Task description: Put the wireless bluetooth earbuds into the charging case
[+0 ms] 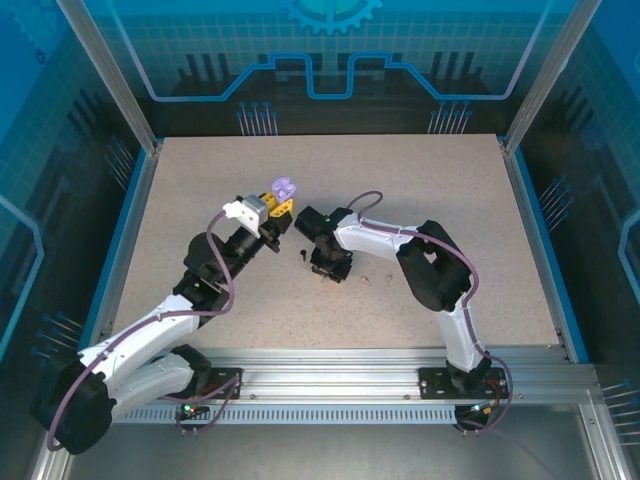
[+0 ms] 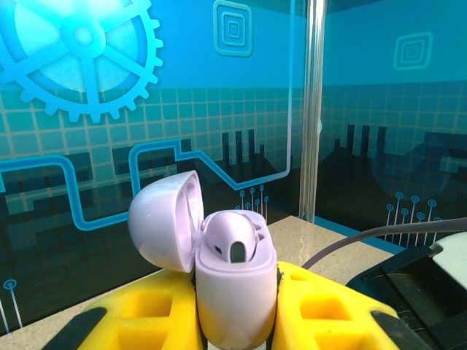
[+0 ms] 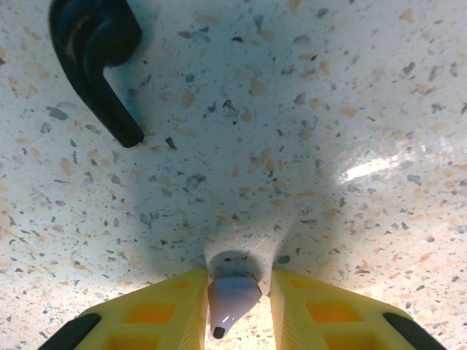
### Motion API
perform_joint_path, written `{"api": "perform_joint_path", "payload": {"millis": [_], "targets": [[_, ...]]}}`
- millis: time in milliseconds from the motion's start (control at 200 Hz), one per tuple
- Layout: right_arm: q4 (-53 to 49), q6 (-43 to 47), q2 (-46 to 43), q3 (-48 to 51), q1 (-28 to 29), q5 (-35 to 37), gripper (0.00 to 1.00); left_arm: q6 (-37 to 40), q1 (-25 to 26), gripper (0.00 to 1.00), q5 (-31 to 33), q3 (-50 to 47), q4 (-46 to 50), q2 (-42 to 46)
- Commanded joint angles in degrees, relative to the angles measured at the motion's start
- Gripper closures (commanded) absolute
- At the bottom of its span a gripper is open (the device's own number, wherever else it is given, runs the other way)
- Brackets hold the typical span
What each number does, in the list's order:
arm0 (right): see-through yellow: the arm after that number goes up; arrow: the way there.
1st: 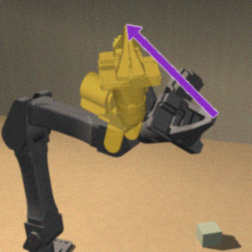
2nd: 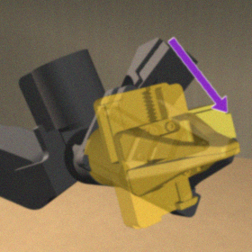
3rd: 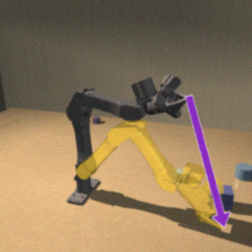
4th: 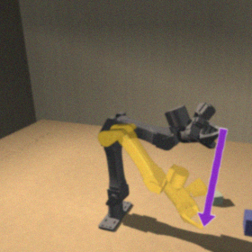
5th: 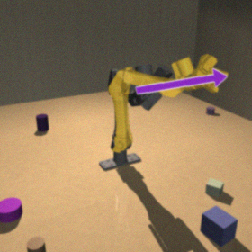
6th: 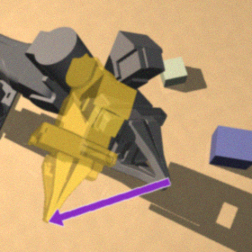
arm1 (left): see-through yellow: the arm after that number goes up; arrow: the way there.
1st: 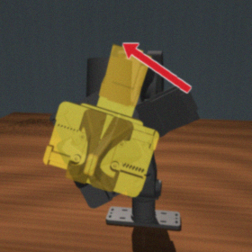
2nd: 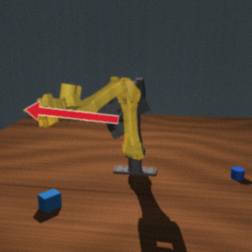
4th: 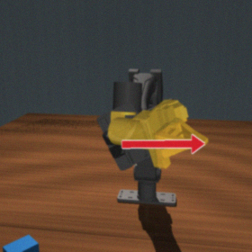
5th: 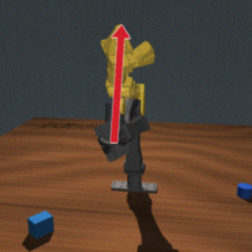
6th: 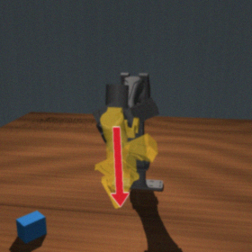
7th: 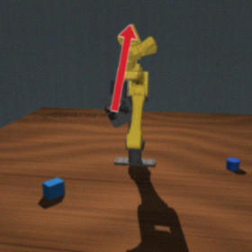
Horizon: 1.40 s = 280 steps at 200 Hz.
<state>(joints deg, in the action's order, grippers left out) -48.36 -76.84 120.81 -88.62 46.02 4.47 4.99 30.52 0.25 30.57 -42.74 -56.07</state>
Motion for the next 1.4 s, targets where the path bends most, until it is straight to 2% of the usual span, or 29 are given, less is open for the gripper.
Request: {"api": "perform_joint_path", "payload": {"millis": [0,225,495,745,1146,1396], "targets": [[1.67,1.19,2.10,-1.36,0.32,-0.68,0.71,-0.69,-0.33,1.00,0.62,-0.47,-2.17,0.97],[1.59,8.77,3.95,-3.62,-0.38,-3.01,0.79,-0.73,-0.30,1.00,0.64,-0.33,-1.98,0.97],[-2.03,19.60,5.60,-7.32,-1.11,-3.34,0.79,-0.69,-0.35,1.00,0.70,-0.33,-1.93,1.14],[-4.99,26.38,5.87,-8.73,-0.97,-0.15,0.81,-0.65,-0.31,1.00,0.71,-0.24,-1.91,1.53],[0.98,29.96,-6.29,-0.72,-0.94,6.78,0.81,-1.14,-0.38,1.00,0.50,0.10,-1.30,1.81],[3.34,33.66,-17.31,1.81,-1.62,11.02,0.80,-0.52,-0.43,1.00,-0.45,0.28,-0.35,2.11]]}}
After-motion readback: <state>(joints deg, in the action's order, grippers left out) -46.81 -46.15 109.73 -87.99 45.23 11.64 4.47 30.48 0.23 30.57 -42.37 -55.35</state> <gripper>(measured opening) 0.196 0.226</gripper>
